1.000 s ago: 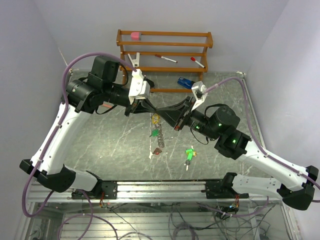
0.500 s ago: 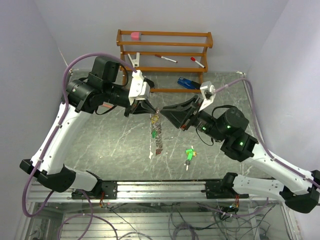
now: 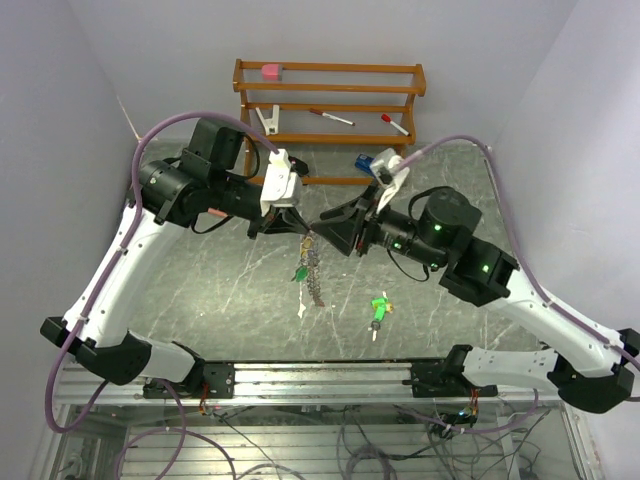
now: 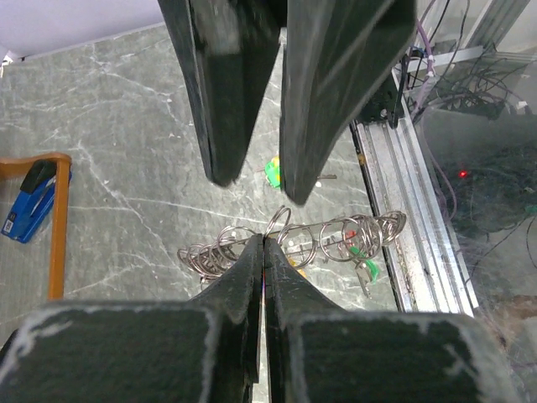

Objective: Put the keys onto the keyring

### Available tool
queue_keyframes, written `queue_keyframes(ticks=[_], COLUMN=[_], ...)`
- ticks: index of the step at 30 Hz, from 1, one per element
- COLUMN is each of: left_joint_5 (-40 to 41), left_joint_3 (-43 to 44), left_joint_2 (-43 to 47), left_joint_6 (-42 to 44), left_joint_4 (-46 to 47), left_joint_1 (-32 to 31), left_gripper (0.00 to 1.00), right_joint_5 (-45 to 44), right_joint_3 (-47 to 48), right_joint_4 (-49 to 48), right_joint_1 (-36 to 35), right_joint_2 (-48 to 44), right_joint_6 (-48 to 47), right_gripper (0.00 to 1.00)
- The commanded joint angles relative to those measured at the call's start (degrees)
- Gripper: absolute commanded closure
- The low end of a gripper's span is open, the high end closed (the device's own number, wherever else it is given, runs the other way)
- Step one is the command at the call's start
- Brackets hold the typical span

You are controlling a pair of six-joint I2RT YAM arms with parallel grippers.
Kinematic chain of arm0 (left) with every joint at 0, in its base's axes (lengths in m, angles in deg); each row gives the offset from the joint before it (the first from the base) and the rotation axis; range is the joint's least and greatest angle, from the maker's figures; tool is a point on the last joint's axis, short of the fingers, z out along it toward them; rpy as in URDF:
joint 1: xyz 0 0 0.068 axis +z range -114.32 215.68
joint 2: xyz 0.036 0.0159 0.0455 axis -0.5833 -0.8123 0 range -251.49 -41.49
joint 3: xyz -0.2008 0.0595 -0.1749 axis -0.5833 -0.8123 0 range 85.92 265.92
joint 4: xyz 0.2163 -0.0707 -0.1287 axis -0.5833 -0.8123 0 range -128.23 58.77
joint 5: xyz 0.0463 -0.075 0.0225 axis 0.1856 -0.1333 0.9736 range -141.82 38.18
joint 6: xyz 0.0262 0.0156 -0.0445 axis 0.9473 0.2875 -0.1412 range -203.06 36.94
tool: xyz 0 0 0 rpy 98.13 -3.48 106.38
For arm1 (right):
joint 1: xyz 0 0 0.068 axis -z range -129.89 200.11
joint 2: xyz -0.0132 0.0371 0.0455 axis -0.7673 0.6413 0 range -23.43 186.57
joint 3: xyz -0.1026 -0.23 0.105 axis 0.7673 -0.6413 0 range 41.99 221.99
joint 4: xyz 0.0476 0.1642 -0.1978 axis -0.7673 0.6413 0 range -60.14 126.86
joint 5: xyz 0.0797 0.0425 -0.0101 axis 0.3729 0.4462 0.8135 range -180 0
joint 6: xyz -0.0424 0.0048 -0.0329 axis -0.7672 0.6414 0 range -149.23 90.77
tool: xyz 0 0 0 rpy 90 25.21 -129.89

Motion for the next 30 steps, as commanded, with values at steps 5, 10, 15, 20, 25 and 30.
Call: queue_keyframes(ticks=[5, 10, 15, 20, 25, 30], left_joint_5=[-0.45, -0.8, -0.86, -0.77, -0.61, -0.19], left_joint_3=[-0.03, -0.24, -0.48, -0.96, -1.17, -1.45], left_joint_2=[1.46, 1.38, 1.46, 1.63, 1.64, 1.72], left_joint_6=[1.46, 1.33, 0.84, 0.68, 0.68, 0.83], left_joint_4=[0.02, 0.13, 0.54, 0.7, 0.79, 0.75], left_joint_1=[0.11, 0.05, 0.0, -0.05, -0.24, -0.68], left_gripper=[0.93, 0.93, 0.93, 0.93, 0.93, 0.93], right_joint_5=[1.37, 1.3, 1.98, 2.68, 2.94, 3.28], right_joint_3=[3.09, 4.56, 4.93, 6.0, 6.68, 7.7], right_joint_4=[11.03, 13.11, 12.84, 13.45, 13.66, 14.12], right_joint_1=[-0.15, -0.13, -0.15, -0.13, -0.11, -0.13], right_joint_2=[1.88, 2.42, 3.7, 4.99, 5.52, 6.39], right_joint_6=[-4.14, -4.7, -4.98, -5.16, -5.33, -5.47], right_gripper=[0.65, 0.65, 0.66, 0.7, 0.71, 0.77])
